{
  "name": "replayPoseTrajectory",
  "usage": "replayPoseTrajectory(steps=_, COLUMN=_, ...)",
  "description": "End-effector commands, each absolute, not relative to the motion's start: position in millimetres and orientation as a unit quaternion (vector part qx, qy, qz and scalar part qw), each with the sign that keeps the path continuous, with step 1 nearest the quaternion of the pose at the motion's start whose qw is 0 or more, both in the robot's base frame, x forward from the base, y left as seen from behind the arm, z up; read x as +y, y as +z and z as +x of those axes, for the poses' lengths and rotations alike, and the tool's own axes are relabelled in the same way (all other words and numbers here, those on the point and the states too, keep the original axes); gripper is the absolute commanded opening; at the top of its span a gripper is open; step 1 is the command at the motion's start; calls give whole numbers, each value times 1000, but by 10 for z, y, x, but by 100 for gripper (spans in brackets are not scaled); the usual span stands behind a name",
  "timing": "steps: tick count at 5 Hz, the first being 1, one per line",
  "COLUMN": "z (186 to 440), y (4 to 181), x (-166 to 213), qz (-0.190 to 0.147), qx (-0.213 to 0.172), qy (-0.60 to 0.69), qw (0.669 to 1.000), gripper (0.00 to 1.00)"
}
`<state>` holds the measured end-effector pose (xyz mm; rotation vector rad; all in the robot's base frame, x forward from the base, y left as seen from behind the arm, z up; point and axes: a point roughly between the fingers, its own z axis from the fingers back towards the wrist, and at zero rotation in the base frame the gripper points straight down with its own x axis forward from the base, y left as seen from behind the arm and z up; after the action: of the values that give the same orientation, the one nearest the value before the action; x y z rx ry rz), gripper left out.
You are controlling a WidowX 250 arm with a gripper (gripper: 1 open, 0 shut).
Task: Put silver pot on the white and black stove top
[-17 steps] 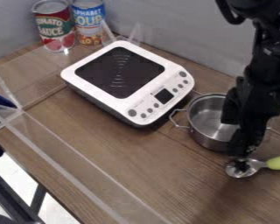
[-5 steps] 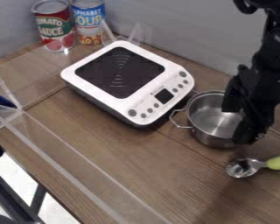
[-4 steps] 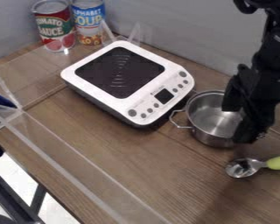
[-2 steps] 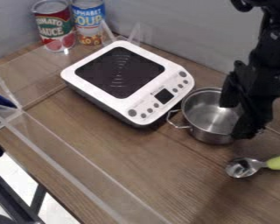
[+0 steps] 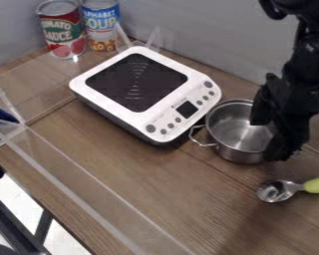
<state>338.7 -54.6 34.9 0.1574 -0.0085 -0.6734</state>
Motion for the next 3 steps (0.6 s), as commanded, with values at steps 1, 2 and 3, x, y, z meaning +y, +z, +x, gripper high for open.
replayPoseTrajectory(steps=1, z=3462, y=496, x=-463, qz=88, qx=-24, qy=-319, qw=943, gripper=100)
replayPoseTrajectory(steps=2, z=3491, y=513, x=-444, qz=92, qx=-24, qy=-316, qw=944, gripper=100)
replayPoseTrajectory(steps=3, z=3521, y=527, x=-430, qz=96, qx=-25, qy=-314, qw=944, gripper=100)
